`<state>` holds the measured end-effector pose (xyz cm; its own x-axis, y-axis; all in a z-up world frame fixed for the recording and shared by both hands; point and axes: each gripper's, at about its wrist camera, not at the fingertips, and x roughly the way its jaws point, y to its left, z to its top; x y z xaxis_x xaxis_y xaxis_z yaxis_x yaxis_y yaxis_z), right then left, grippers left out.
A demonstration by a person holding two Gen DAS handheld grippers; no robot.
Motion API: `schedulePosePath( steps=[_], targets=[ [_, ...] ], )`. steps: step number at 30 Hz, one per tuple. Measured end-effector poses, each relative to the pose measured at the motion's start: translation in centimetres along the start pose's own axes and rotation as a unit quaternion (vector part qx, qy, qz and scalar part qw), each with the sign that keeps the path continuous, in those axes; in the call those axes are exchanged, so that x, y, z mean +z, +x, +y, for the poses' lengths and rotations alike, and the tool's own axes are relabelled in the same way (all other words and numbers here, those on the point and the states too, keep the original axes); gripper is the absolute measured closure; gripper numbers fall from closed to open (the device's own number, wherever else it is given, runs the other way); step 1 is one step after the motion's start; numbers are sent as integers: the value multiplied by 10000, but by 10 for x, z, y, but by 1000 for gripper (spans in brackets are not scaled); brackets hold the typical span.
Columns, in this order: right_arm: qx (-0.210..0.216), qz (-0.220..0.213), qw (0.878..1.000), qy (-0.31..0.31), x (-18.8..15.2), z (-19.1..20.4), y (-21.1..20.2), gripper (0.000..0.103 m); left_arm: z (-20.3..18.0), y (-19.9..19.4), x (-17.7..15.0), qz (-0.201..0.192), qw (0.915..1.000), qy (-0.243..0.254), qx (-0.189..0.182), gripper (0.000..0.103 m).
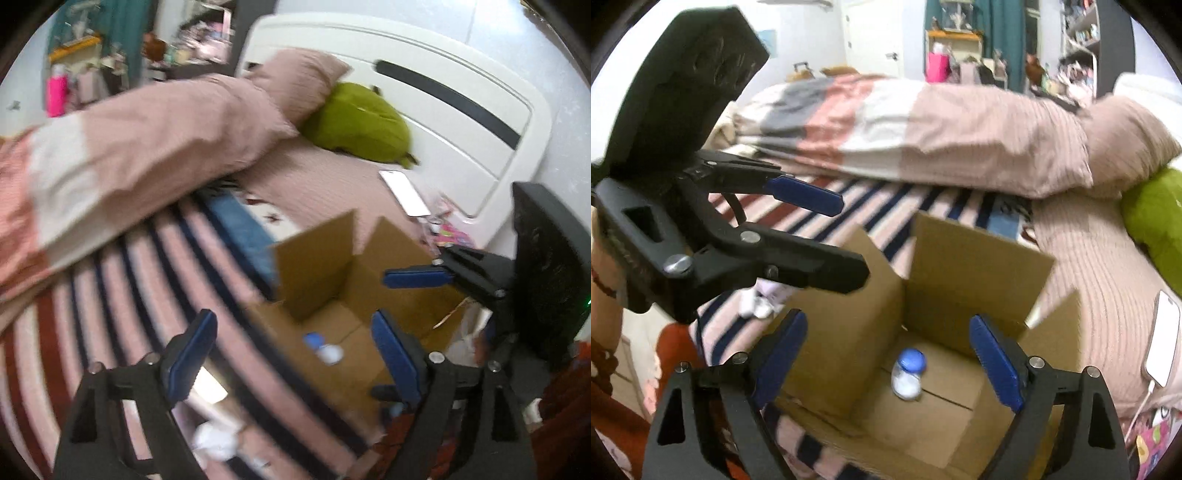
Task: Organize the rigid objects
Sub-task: 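Grasp the lens case with the left gripper and drop it into the box, then grasp the white USB adapter with the right gripper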
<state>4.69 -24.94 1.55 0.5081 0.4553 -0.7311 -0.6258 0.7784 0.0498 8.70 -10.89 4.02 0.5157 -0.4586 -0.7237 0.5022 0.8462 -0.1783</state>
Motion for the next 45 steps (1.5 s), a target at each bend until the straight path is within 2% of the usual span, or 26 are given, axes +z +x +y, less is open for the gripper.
schedulePosePath(
  steps=[2, 4, 9, 12, 16, 18, 20, 21, 23, 26, 32, 33, 34, 38, 41, 45],
  targets=[
    [216, -8, 9997, -88, 10, 17, 2, 9, 17, -21, -14, -150, 9990, -55, 407, 15],
    [421, 17, 9990, -149, 21, 38, 8, 9, 37, -41, -32, -305, 9970, -231, 666, 15],
    [1056, -149, 9928, -537, 39, 98, 29, 9, 92, -74, -87, -529, 9899, -787, 1050, 15],
    [1463, 27, 9867, -709, 33, 132, 55, 9, 116, -82, -119, -557, 9853, -1002, 1265, 14],
    [1768, 348, 9801, -834, 11, 165, 93, 10, 143, -84, -159, -509, 9808, -1251, 1408, 14],
    [1819, 541, 9791, -733, -5, 173, 117, 16, 153, -80, -176, -450, 9789, -1337, 1478, 14],
    [1798, 702, 9794, -598, -20, 175, 135, 29, 160, -77, -190, -397, 9777, -1414, 1499, 14],
    [1718, 761, 9806, -561, -29, 177, 145, 31, 162, -75, -196, -378, 9775, -1439, 1498, 14],
    [1510, 832, 9833, -579, -41, 178, 162, 46, 166, -70, -205, -322, 9767, -1529, 1471, 14],
    [1375, 1018, 9830, -672, -47, 180, 180, 61, 169, -69, -214, -302, 9760, -1625, 1417, 14],
    [994, 1140, 9845, -892, -47, 188, 202, 63, 175, -72, -222, -332, 9742, -1763, 1367, 14],
    [912, 1168, 9845, -934, -47, 189, 205, 66, 176, -72, -223, -314, 9747, -1773, 1327, 14],
    [781, 1221, 9846, -979, -47, 190, 211, 77, 176, -72, -223, -288, 9755, -1761, 1287, 14],
    [556, 1119, 9859, -1112, -47, 195, 206, 79, 171, -70, -222, -184, 9796, -1650, 1134, 15],
    [688, 831, 9875, -1152, -40, 196, 185, 79, 163, -70, -214, -228, 9847, -1609, 634, 15],
    [916, 408, 9887, -1113, -21, 195, 148, 79, 146, -74, -192, -380, 9881, -1478, 169, 17]
  ],
)
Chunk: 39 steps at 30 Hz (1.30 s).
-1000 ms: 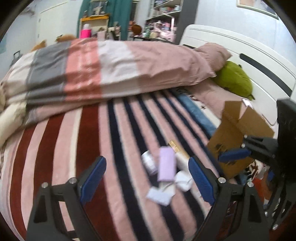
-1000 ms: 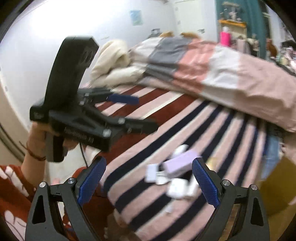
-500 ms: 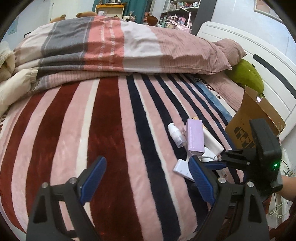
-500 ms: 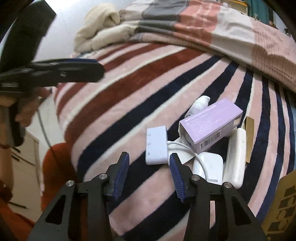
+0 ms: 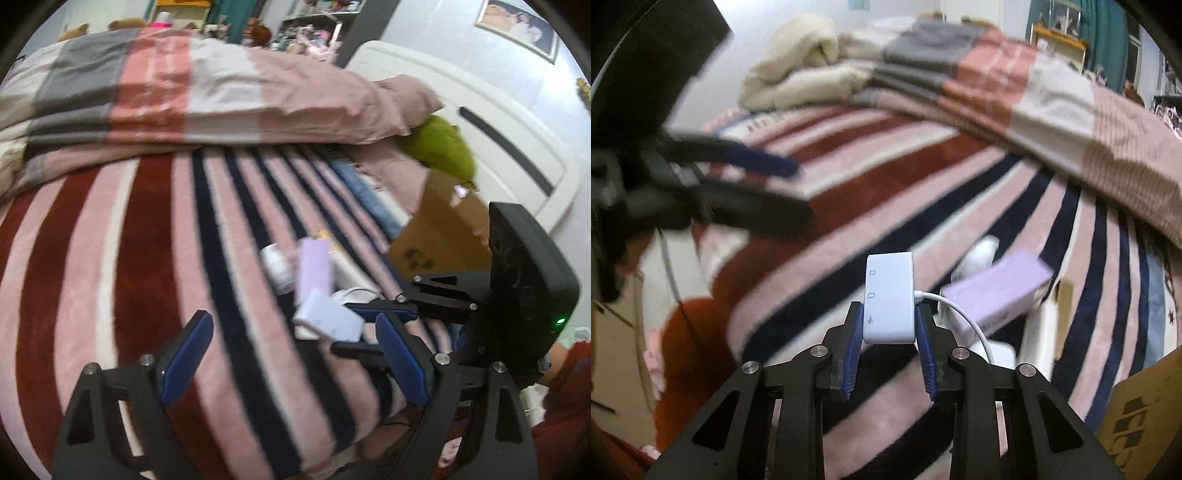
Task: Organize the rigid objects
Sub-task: 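Take the adapter with the left gripper and release it into the box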
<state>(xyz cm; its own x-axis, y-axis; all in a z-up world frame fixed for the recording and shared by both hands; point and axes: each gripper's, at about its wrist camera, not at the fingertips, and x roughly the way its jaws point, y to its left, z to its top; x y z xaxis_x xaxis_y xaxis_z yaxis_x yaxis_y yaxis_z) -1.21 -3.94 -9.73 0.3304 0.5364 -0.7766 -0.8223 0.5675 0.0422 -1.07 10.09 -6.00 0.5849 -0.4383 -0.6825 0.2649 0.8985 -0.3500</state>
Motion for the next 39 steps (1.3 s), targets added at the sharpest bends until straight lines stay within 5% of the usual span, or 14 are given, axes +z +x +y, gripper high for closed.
schedulePosePath(
  steps=[7, 15, 22, 33, 39],
  targets=[
    [143, -704, 9974, -87, 25, -7, -64, 79, -51, -7, 41, -147, 9974, 497, -500, 67],
    [-246, -1183, 9927, 21, 40, -54, -129, 80, -125, -8, 107, -416, 9907, 1195, -500, 71],
    [-635, -1426, 9870, 379, 33, -115, -190, 80, -198, 27, 161, -182, 9824, 1710, -735, 71],
    [-697, -477, 9900, 1133, -34, -197, -177, 80, -238, 146, 154, 1078, 9772, 1616, -858, 71],
    [-645, 47, 9903, 1229, -56, -216, -162, 80, -244, 172, 144, 1416, 9726, 1617, -890, 71]
  ],
)
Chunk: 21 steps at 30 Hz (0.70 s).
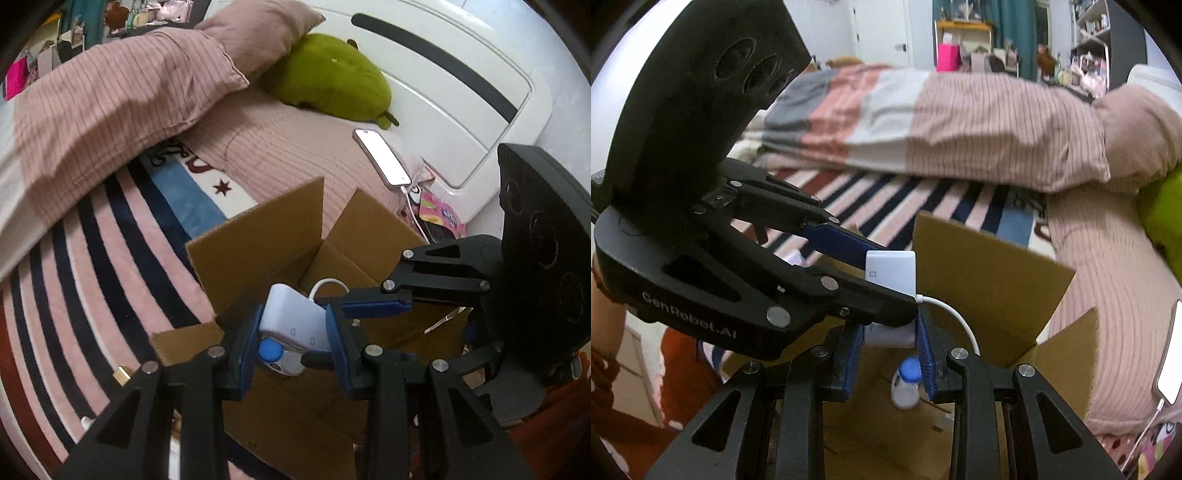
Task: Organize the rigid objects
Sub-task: 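Take the adapter with the left gripper and release it into the box, then grasp the white earbud case with the right gripper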
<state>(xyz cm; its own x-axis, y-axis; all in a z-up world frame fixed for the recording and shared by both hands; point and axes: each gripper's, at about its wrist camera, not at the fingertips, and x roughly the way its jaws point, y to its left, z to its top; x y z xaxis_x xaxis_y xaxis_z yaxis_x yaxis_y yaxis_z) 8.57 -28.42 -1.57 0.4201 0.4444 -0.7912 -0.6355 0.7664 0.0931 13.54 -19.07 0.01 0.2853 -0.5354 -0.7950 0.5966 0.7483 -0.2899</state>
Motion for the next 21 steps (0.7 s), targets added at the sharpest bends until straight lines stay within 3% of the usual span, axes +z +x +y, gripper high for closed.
schedulePosePath(
  steps=[3, 4, 6, 10, 14, 18, 21],
  targets=[
    [-54, 168, 9998, 32, -3, -3, 1, 80, -5, 2, -1, 34, 10000, 47, 72, 63],
    [-67, 189, 9998, 43, -2, -3, 2, 80, -4, 2, 0, 26, 10000, 39, 76, 54],
    [-166, 251, 9995, 49, -3, -4, 0, 78, -4, -3, -1, -33, 9999, 33, 155, 44],
    [-157, 257, 9995, 84, -4, -2, -2, 54, 0, -21, -4, -203, 9995, 27, 222, 36],
    [-72, -94, 9999, 24, -1, 13, -16, 54, 7, -54, -15, -492, 9981, -11, 360, 32],
    [300, -521, 9979, -232, 14, 54, -30, 54, 27, -95, -40, -869, 9919, -253, 896, 26],
    [692, -632, 9944, -491, 25, 93, -26, 54, 52, -126, -71, -1160, 9818, -541, 1403, 23]
  ],
)
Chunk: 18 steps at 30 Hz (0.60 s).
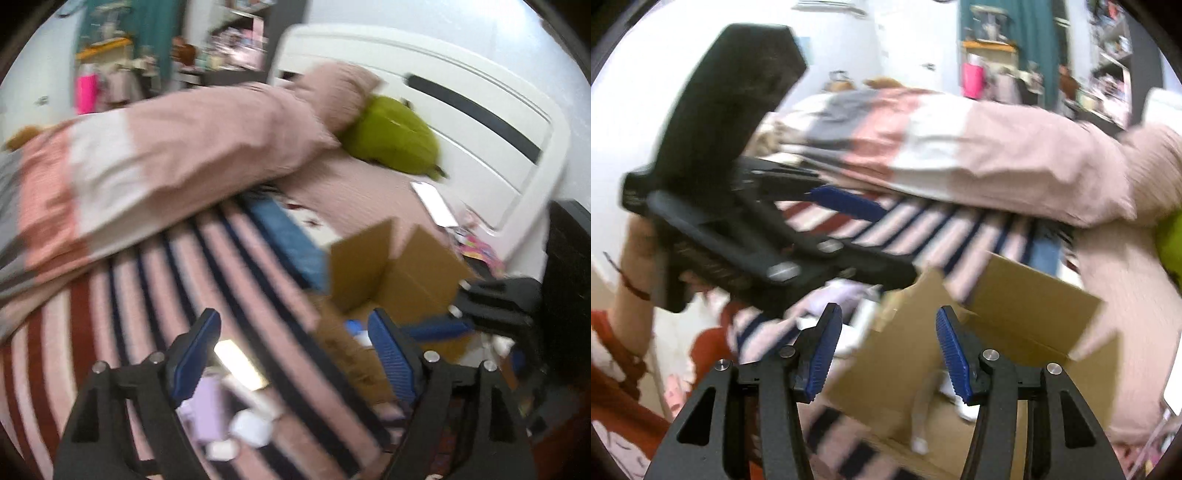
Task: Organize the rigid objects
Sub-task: 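Grasp the white earbud case with the right gripper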
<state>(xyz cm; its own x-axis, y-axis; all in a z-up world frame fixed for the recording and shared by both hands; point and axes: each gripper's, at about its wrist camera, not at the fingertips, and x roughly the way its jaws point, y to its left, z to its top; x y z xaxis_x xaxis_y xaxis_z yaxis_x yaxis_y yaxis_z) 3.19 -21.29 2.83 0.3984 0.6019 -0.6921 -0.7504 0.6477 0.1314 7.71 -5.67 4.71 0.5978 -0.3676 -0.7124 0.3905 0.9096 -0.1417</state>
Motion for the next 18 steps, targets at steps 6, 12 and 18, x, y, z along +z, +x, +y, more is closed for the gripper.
schedulePosePath(
  steps=[6, 12, 18],
  targets=[
    [659, 172, 9975, -214, 10, 62, 50, 54, 69, -23, -58, -192, 9963, -515, 659, 22],
    [889, 704, 9935, 44, -11, 80, 118, 54, 114, -18, -119, -201, 9908, -997, 891, 20],
    [354, 1225, 9914, 308, -50, 57, 178, 54, 136, -7, -159, -44, 9885, -1257, 839, 20]
  ],
)
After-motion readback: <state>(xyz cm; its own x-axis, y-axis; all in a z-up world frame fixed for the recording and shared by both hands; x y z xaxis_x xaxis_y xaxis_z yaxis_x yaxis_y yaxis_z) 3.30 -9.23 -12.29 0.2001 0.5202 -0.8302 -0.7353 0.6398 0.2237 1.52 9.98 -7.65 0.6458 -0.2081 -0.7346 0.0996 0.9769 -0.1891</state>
